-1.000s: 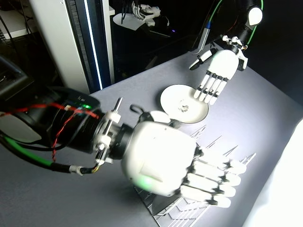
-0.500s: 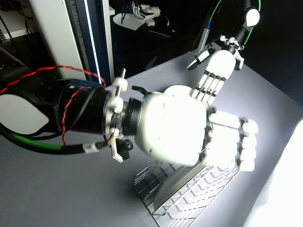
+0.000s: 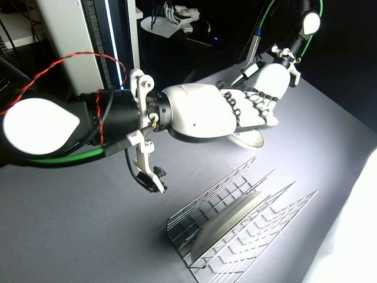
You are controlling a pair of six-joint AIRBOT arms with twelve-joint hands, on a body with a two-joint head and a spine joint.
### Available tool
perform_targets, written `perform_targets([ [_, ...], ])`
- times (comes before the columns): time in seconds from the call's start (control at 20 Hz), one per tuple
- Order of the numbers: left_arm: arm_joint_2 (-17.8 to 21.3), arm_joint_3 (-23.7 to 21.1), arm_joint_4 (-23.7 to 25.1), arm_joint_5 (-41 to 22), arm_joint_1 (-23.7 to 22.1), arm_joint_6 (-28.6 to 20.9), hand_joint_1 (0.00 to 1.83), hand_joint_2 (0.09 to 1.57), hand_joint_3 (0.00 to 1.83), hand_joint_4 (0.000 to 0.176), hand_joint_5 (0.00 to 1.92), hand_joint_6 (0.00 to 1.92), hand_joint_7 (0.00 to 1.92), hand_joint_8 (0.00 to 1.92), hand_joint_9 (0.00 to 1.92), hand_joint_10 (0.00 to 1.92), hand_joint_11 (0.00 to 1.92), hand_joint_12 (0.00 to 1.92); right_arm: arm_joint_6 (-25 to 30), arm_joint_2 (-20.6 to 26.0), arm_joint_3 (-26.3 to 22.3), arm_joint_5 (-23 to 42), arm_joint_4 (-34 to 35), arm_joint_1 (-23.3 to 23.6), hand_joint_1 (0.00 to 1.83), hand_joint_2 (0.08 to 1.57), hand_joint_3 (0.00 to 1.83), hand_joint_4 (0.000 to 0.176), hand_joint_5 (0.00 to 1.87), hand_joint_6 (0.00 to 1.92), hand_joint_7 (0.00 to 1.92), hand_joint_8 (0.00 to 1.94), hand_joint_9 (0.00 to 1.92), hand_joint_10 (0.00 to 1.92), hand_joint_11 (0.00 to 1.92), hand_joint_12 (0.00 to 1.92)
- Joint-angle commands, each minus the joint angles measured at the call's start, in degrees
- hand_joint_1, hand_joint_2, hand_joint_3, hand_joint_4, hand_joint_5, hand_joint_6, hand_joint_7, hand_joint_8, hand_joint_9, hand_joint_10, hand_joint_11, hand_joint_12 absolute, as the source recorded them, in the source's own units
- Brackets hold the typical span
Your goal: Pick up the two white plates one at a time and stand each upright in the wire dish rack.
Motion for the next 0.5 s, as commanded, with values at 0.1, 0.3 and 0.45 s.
perform_targets([
  [0.1,-0.38,-0.52,-0.02,-3.07,0.41,-0.15,0.00,1.10,0.00,0.000,0.00,0.00,0.00,0.00,0.00,0.00,0.00,0.00,0.05,0.08,-1.22,3.80,0.80,-0.15,0.99,0.87,0.03,0.000,0.00,0.00,0.00,0.00,0.00,0.00,0.00,0.00],
  [0.3,-0.38,-0.50,-0.15,-3.13,0.42,-0.15,0.00,1.11,0.01,0.000,0.00,0.00,0.00,0.00,0.00,0.00,0.00,0.00,-0.06,-1.59,-2.07,1.12,-1.74,-1.46,1.26,0.94,0.02,0.000,0.00,0.00,0.00,0.00,0.00,0.00,0.02,0.28],
  [0.45,-0.39,-0.48,-0.43,-3.37,0.44,-0.15,0.00,1.09,0.00,0.000,0.00,0.00,0.00,0.00,0.00,0.00,0.00,0.00,-0.41,-3.81,-2.04,-2.11,-1.94,-2.44,1.53,1.02,0.02,0.000,0.00,0.00,0.00,0.00,0.00,0.00,0.00,0.47],
])
